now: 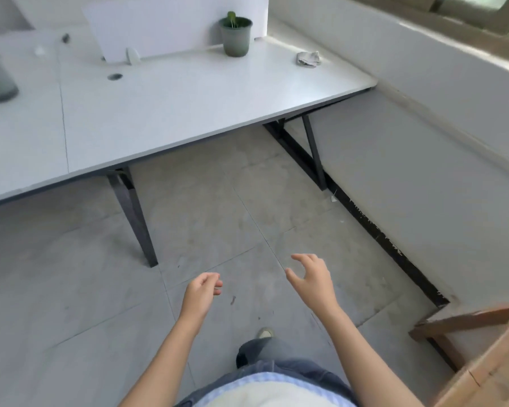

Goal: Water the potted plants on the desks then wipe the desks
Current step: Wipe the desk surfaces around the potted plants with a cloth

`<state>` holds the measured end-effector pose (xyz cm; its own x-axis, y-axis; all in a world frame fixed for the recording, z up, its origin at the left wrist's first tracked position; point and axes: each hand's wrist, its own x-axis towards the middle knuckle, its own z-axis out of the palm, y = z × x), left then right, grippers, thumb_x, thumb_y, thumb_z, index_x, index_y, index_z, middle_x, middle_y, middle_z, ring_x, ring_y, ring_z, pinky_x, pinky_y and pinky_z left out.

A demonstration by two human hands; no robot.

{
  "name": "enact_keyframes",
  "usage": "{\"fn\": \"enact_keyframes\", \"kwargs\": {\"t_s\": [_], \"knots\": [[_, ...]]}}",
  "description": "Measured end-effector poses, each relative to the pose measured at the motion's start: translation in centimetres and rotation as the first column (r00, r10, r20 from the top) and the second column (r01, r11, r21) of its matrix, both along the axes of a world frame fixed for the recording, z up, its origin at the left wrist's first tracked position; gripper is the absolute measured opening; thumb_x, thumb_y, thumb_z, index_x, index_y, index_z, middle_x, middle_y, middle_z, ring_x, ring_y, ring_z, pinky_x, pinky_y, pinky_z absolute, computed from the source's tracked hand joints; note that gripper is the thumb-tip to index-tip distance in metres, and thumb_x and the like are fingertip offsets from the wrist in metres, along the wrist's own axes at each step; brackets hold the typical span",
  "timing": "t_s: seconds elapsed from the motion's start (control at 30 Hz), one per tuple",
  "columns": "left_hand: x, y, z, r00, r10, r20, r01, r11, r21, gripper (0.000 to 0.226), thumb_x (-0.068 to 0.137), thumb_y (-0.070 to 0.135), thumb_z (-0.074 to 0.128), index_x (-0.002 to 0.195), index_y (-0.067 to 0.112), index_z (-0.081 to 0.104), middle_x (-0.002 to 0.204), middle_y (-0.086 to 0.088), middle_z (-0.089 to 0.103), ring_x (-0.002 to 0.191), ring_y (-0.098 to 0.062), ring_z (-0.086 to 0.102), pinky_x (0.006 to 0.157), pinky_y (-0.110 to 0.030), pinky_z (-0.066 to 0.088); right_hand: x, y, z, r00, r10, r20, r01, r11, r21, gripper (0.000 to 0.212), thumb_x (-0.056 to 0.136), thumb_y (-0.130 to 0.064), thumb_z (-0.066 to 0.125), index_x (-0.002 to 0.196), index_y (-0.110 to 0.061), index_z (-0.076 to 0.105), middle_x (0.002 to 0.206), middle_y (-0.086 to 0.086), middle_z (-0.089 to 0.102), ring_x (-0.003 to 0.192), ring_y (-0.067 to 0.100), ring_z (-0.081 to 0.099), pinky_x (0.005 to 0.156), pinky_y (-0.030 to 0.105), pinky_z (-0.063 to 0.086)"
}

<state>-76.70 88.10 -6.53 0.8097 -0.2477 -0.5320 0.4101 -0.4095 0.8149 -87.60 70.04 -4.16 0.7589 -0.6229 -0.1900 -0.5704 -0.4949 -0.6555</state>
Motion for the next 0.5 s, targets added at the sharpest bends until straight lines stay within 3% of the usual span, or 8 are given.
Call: {"fn": "enact_keyframes", "kwargs": {"t_s": [0.17, 0.4, 0.5], "knots": [[6.1, -7.5, 1.7, 0.998, -0.041, 0.043, 0.043, 0.998, -0.043, 0.022, 0.093, 0.014, 0.045, 0.076, 0.019, 0.058, 0.080, -0.001, 0.062, 0.071, -0.015, 0.057, 0.069, -0.027, 0.041, 5.5, -6.1, 1.0, 0.999, -0.033, 0.000, 0.033, 0.999, 0.000, 0.034, 0.087, -0.025, 0.055, 0.119, -0.011, 0.056, 0.124, 0.004, 0.056, 0.119, 0.020, 0.044, 0.102, 0.034, 0.033], [12.8, -14.1, -0.5, 0.991, -0.050, -0.125, 0.052, 0.999, 0.016, 0.024, 0.093, 0.011, 0.044, 0.073, 0.014, 0.056, 0.079, -0.008, 0.060, 0.067, -0.016, 0.053, 0.060, -0.022, 0.039, 11.3, -11.8, -1.9, 0.976, 0.011, -0.218, 0.013, 0.994, 0.108, 0.036, 0.090, -0.028, 0.050, 0.123, -0.013, 0.053, 0.126, 0.004, 0.055, 0.122, 0.019, 0.044, 0.102, 0.032, 0.034], [18.8, -18.5, -0.8, 0.993, -0.062, -0.101, 0.062, 0.998, -0.011, 0.022, 0.092, 0.011, 0.045, 0.074, 0.014, 0.056, 0.081, -0.009, 0.061, 0.066, -0.016, 0.053, 0.060, -0.022, 0.039, 16.5, -16.2, -2.1, 0.985, -0.038, -0.169, 0.052, 0.996, 0.076, 0.036, 0.090, -0.027, 0.049, 0.122, -0.012, 0.054, 0.125, 0.004, 0.056, 0.120, 0.019, 0.045, 0.103, 0.035, 0.034]]}}
